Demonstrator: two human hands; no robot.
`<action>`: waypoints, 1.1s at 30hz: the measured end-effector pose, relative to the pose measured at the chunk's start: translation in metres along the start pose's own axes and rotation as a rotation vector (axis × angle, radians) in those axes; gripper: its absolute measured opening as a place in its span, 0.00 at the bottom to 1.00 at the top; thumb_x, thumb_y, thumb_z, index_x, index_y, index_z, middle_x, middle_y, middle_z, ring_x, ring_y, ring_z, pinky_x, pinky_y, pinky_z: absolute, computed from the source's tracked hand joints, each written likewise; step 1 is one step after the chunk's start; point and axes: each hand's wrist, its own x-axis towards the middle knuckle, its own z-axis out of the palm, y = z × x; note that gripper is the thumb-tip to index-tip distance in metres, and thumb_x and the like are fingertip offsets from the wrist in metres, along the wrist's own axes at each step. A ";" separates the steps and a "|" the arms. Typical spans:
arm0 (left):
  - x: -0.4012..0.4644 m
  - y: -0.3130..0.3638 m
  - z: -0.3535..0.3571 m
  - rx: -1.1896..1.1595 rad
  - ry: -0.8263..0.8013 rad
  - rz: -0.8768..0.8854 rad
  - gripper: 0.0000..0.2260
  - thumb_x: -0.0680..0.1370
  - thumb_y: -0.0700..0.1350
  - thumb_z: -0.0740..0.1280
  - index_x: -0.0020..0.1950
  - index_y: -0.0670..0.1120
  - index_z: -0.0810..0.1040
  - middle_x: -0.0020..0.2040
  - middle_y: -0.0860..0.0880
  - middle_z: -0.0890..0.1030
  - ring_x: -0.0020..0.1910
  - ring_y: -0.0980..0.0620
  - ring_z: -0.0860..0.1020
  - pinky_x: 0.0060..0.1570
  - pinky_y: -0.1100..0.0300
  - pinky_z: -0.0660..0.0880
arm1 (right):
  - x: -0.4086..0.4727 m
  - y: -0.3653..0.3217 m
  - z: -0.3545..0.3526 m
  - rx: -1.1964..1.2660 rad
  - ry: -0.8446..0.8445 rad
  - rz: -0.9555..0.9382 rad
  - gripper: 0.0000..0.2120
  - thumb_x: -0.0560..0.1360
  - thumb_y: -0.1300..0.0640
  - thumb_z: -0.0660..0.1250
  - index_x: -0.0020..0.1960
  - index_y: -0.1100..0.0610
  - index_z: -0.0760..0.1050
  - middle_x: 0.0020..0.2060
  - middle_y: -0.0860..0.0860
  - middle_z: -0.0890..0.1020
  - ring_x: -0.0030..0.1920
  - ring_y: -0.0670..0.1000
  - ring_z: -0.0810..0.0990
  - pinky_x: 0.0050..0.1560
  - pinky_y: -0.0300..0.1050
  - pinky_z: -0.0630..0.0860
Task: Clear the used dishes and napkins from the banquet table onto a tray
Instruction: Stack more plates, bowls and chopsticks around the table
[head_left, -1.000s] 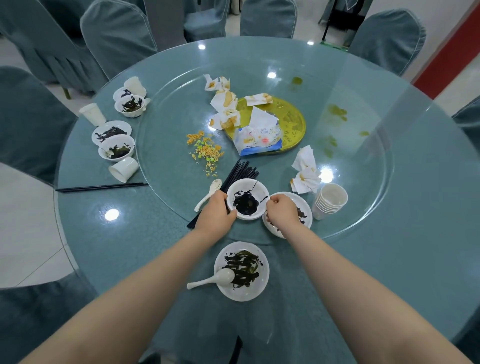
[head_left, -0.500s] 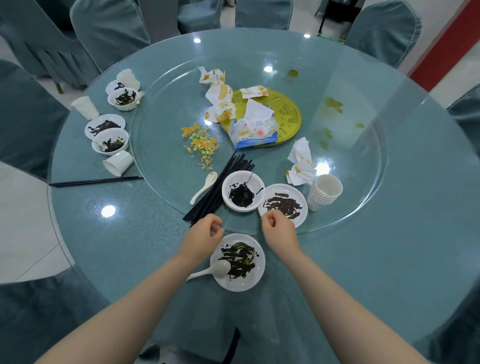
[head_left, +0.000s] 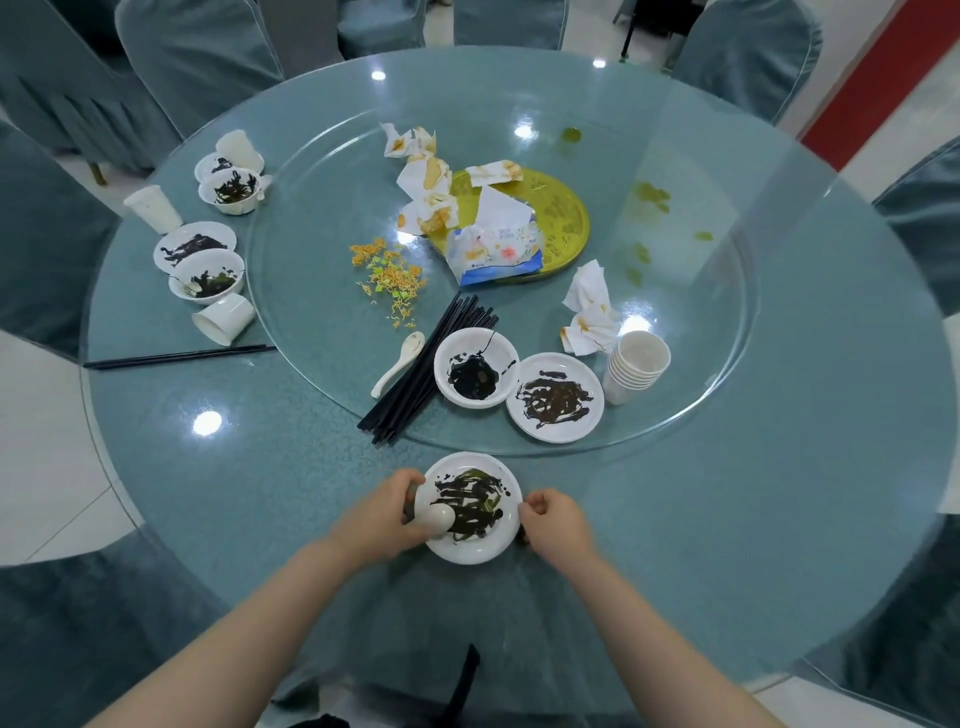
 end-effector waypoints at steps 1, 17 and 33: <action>-0.001 0.001 0.000 0.009 0.000 0.009 0.27 0.68 0.57 0.74 0.63 0.55 0.67 0.50 0.57 0.76 0.43 0.59 0.77 0.43 0.63 0.74 | 0.001 0.003 0.003 0.007 -0.008 -0.005 0.05 0.73 0.54 0.65 0.39 0.47 0.72 0.40 0.50 0.83 0.42 0.55 0.83 0.49 0.53 0.80; -0.005 0.016 0.002 -0.082 0.104 0.116 0.15 0.75 0.48 0.71 0.59 0.58 0.72 0.51 0.59 0.77 0.36 0.59 0.75 0.40 0.66 0.73 | -0.026 0.010 -0.014 0.278 0.008 0.023 0.03 0.73 0.63 0.66 0.41 0.58 0.74 0.32 0.53 0.81 0.28 0.47 0.78 0.32 0.42 0.78; 0.024 0.058 -0.013 -0.435 0.140 0.024 0.13 0.74 0.40 0.73 0.56 0.52 0.78 0.47 0.53 0.82 0.43 0.56 0.79 0.53 0.58 0.77 | -0.004 0.012 -0.084 0.484 0.284 0.073 0.06 0.74 0.64 0.64 0.46 0.67 0.76 0.30 0.54 0.79 0.27 0.47 0.76 0.31 0.39 0.75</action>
